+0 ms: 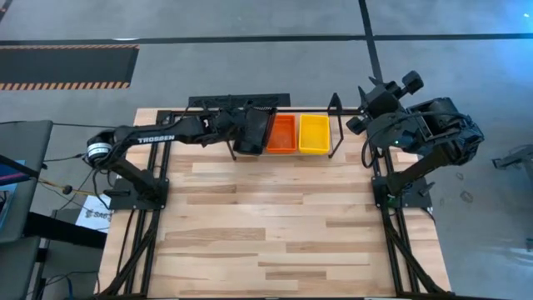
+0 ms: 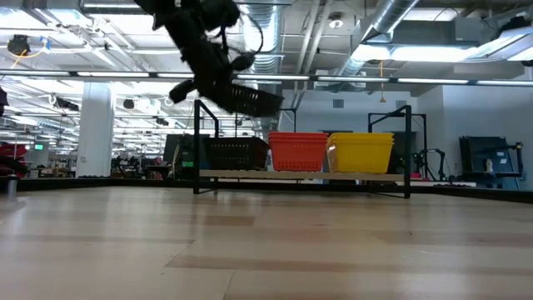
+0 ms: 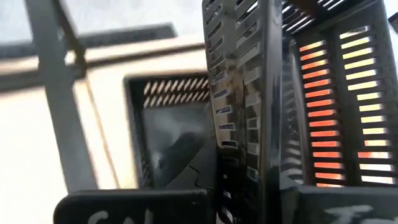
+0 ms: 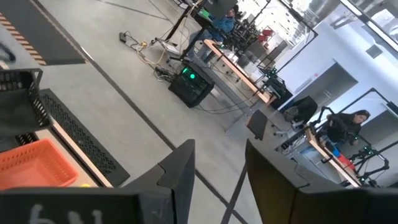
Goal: Stack baskets on shelf by color
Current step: Stack the black bin on top of the other black bin on the shelf
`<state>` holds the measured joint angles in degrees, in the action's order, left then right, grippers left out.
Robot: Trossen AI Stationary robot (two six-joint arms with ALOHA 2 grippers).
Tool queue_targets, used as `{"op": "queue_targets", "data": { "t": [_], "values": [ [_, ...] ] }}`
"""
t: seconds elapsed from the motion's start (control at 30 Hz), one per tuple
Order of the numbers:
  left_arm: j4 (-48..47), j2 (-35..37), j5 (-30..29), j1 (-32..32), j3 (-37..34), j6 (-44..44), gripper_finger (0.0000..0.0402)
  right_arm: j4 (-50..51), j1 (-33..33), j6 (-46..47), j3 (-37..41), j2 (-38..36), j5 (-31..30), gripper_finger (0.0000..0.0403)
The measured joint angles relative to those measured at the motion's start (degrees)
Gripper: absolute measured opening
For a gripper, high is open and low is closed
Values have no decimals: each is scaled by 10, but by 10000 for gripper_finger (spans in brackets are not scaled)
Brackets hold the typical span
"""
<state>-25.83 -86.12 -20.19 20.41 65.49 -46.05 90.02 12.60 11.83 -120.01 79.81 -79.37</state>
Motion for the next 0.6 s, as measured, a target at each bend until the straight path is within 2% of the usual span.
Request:
{"op": "queue_targets", "data": {
  "t": [0.3,0.5,0.6],
  "values": [
    [-96,3,-21,-36,113,34,0,0,0,1,0,0,0,161],
    [-157,3,-22,-71,132,28,0,0,0,-2,0,0,0,158],
    [-185,3,-46,-77,132,16,0,0,0,-3,0,0,0,158]
  ]
}}
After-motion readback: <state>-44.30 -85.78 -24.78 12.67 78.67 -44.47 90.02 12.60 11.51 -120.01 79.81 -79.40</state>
